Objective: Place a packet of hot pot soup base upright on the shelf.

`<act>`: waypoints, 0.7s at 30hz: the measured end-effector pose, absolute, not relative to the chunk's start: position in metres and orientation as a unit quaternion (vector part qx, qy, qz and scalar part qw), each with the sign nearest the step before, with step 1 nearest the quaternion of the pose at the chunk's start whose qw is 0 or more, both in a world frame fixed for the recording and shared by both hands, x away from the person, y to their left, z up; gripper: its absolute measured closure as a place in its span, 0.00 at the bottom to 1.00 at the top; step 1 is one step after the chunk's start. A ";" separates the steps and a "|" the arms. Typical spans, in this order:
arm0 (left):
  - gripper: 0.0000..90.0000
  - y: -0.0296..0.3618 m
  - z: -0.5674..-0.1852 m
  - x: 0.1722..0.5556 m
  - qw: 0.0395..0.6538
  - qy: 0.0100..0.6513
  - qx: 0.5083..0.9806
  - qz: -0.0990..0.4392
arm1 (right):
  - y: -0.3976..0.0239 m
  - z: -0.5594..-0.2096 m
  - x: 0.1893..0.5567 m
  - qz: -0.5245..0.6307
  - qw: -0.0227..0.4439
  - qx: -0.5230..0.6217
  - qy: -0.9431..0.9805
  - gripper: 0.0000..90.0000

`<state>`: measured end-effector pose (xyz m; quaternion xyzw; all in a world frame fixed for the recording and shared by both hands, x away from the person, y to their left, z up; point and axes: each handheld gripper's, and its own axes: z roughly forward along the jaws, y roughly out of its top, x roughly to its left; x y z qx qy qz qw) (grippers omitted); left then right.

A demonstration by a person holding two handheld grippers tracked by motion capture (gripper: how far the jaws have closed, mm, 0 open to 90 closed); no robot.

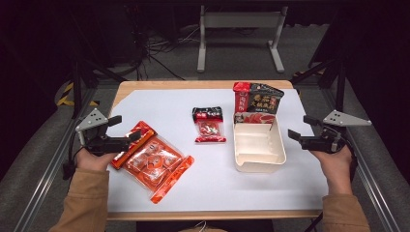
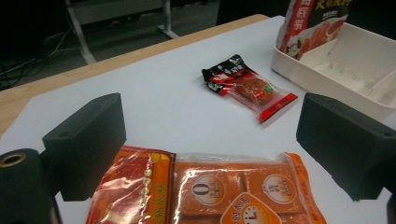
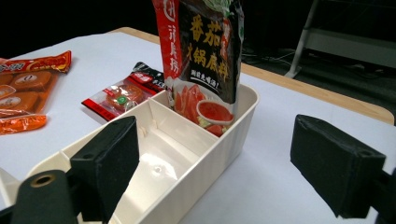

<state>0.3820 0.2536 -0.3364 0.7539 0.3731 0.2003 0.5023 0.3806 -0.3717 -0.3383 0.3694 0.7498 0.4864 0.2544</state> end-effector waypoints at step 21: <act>0.06 0.305 -0.390 0.397 0.441 0.459 0.742 0.210 | -0.364 -0.350 0.391 0.464 0.225 0.373 0.771 0.17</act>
